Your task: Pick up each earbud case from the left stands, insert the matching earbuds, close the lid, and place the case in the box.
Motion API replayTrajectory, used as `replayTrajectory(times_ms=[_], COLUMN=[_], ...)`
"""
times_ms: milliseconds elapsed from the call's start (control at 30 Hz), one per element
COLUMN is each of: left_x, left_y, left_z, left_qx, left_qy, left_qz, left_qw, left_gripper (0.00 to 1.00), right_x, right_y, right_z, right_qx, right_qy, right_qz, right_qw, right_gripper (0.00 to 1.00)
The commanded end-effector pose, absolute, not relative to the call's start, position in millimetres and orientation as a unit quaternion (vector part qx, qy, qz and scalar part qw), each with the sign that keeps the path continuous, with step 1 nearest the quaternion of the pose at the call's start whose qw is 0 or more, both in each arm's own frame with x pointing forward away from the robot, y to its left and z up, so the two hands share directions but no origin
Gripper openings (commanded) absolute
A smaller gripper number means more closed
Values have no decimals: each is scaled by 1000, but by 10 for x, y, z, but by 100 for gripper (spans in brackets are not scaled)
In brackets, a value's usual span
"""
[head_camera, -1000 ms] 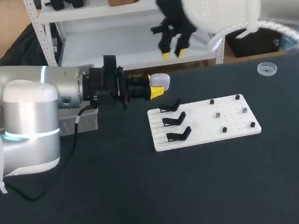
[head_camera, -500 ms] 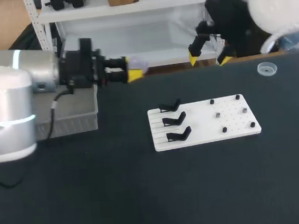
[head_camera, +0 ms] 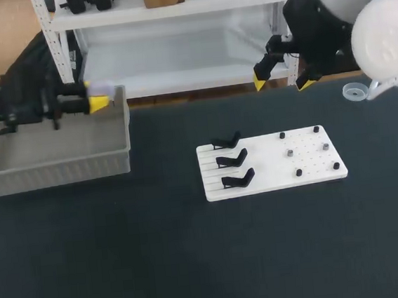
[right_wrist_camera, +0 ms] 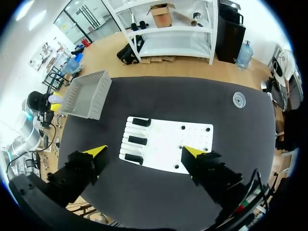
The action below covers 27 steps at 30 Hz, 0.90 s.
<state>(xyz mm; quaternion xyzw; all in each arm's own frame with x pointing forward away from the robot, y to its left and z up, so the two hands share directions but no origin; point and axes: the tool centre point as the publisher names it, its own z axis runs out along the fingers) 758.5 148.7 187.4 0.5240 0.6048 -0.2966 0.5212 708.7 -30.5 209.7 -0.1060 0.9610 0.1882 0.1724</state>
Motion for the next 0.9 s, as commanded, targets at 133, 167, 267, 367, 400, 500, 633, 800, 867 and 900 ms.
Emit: replayTrajectory(times_ms=[133, 167, 267, 367, 400, 500, 633, 800, 867, 900], left_x=[7829, 7872, 7987, 8083, 8105, 8167, 8205, 8250, 8243, 8241], left_y=[2034, 2094, 2234, 2333, 2356, 2449, 2493, 2505, 2466, 2466], left_z=[1523, 1460, 1295, 1140, 1092, 890, 668, 504, 533, 557], left_qx=[522, 517, 510, 497, 495, 480, 464, 447, 448, 449], left_qy=[628, 633, 649, 667, 671, 688, 696, 707, 705, 702], left_qz=[-305, -308, -310, -316, -315, -318, -333, -342, -342, -341], left_qw=[490, 487, 472, 457, 453, 441, 435, 428, 431, 436], left_gripper=[0, 0, 0, 0, 0, 0, 0, 75, 100, 100], right_x=[7048, 7048, 7048, 7048, 7048, 7048, 7048, 7048, 7048, 7048], right_y=[-312, -312, -312, -312, -312, -312, -312, -312, -312, -312], right_z=[2094, 2094, 2094, 2094, 2094, 2094, 2094, 2094, 2094, 2094], right_qx=[-102, -102, -102, -102, -102, -102, -102, -102, -102, -102], right_qy=[959, 959, 959, 959, 959, 959, 959, 959, 959, 959], right_qz=[188, 188, 188, 188, 188, 188, 188, 188, 188, 188], right_qw=[188, 188, 188, 188, 188, 188, 188, 188, 188, 188], right_gripper=[100, 100, 100, 100, 100, 100, 100, 100, 100, 100])
